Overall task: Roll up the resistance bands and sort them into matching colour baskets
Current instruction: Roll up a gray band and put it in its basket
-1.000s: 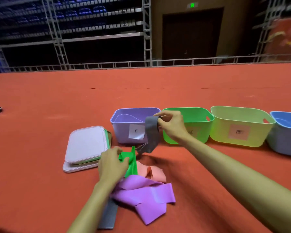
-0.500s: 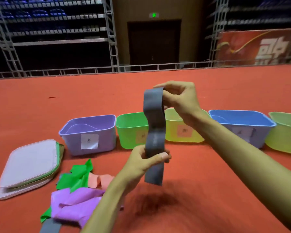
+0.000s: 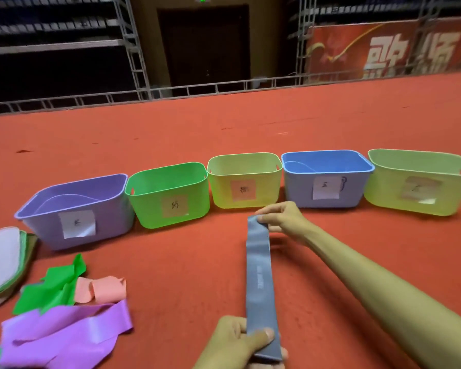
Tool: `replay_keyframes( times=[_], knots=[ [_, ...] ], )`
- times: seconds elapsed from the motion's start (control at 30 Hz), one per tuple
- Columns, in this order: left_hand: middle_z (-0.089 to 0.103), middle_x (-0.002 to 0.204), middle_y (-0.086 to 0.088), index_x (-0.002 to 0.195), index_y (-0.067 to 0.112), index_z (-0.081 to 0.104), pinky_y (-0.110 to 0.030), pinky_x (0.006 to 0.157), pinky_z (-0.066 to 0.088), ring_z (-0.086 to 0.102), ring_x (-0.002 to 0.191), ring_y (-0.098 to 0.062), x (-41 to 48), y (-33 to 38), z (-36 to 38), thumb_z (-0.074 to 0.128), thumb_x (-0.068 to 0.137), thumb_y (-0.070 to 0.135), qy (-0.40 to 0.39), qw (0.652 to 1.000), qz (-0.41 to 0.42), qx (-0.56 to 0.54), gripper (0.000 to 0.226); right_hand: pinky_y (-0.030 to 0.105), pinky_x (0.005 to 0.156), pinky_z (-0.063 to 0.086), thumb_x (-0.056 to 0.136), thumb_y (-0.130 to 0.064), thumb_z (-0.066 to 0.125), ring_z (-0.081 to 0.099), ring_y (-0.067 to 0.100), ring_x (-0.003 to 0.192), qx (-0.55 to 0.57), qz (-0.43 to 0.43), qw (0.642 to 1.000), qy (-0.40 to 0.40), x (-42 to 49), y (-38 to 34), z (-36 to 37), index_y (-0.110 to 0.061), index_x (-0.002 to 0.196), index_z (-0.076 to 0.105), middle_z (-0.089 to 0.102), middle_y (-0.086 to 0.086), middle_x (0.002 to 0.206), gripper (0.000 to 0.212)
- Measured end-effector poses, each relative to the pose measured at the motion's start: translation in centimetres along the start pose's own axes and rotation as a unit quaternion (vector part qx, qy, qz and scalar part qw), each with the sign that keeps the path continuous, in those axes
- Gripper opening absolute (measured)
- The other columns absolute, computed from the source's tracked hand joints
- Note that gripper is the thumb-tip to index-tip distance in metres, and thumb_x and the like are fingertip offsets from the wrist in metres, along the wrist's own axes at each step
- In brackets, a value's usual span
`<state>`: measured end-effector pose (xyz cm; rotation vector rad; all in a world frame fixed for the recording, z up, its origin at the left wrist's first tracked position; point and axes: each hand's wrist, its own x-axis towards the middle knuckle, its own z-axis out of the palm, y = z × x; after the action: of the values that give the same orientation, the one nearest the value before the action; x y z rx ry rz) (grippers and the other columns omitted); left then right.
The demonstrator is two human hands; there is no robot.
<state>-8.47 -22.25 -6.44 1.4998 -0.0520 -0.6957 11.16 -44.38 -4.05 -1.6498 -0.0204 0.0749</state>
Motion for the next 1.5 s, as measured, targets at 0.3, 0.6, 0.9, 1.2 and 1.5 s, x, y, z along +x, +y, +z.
replay_keyframes(
  times=[0.3, 0.6, 0.9, 1.2, 1.5],
  knots=[
    [0.057, 0.047, 0.01, 0.064, 0.009, 0.072, -0.019, 0.051, 0.037, 0.047, 0.044, -0.001, 0.5, 0.9, 0.2, 0.071, 0.094, 0.049, 0.042, 0.958, -0.079, 0.272, 0.05, 0.014, 0.057, 0.047, 0.084, 0.001, 0.082, 0.061, -0.005, 0.061, -0.132, -0.104, 0.986, 0.015, 1.9, 5.1, 0.8, -0.002, 0.093, 0.081, 0.075, -0.005, 0.073, 0.01],
    [0.071, 0.059, 0.007, 0.068, 0.016, 0.072, -0.036, 0.083, 0.057, 0.073, 0.076, -0.015, 8.2, 5.4, -4.6, 0.045, 0.094, 0.076, 0.219, 0.824, -0.027, 0.521, 0.07, 0.002, 0.074, 0.042, 0.082, -0.008, 0.084, 0.058, -0.021, 0.082, -0.274, -0.217, 0.935, 0.053, 3.0, 6.4, 0.7, -0.011, 0.095, 0.084, 0.073, -0.013, 0.083, 0.013],
    [0.055, 0.097, 0.015, 0.111, 0.042, 0.073, -0.039, 0.082, 0.05, 0.056, 0.102, -0.015, 20.2, 4.9, -6.7, 0.064, 0.094, 0.049, 0.291, 0.809, 0.186, 0.476, 0.02, 0.007, 0.072, 0.045, 0.08, -0.009, 0.081, 0.062, -0.011, 0.078, -0.285, -0.195, 0.936, 0.061, 3.5, 6.7, 0.5, -0.016, 0.094, 0.081, 0.075, -0.008, 0.082, 0.015],
    [0.068, 0.08, 0.017, 0.083, 0.035, 0.073, -0.027, 0.062, 0.039, 0.06, 0.075, -0.002, 20.6, 5.1, -6.7, 0.081, 0.08, 0.046, 0.335, 0.826, 0.216, 0.398, 0.014, 0.032, 0.079, 0.049, 0.086, -0.032, 0.078, 0.062, 0.01, 0.083, -0.299, -0.18, 0.934, 0.08, 3.8, 7.0, 0.9, -0.025, 0.082, 0.082, 0.074, -0.006, 0.083, 0.009],
    [0.065, 0.064, 0.027, 0.079, 0.039, 0.077, -0.022, 0.056, 0.034, 0.058, 0.062, 0.005, 20.2, 5.1, -7.1, 0.075, 0.084, 0.044, 0.322, 0.856, 0.207, 0.347, 0.008, 0.023, 0.074, 0.048, 0.083, -0.029, 0.083, 0.065, 0.006, 0.078, -0.313, -0.185, 0.93, 0.061, 3.1, 6.7, 0.7, -0.026, 0.079, 0.083, 0.075, -0.007, 0.08, 0.006]
  ],
)
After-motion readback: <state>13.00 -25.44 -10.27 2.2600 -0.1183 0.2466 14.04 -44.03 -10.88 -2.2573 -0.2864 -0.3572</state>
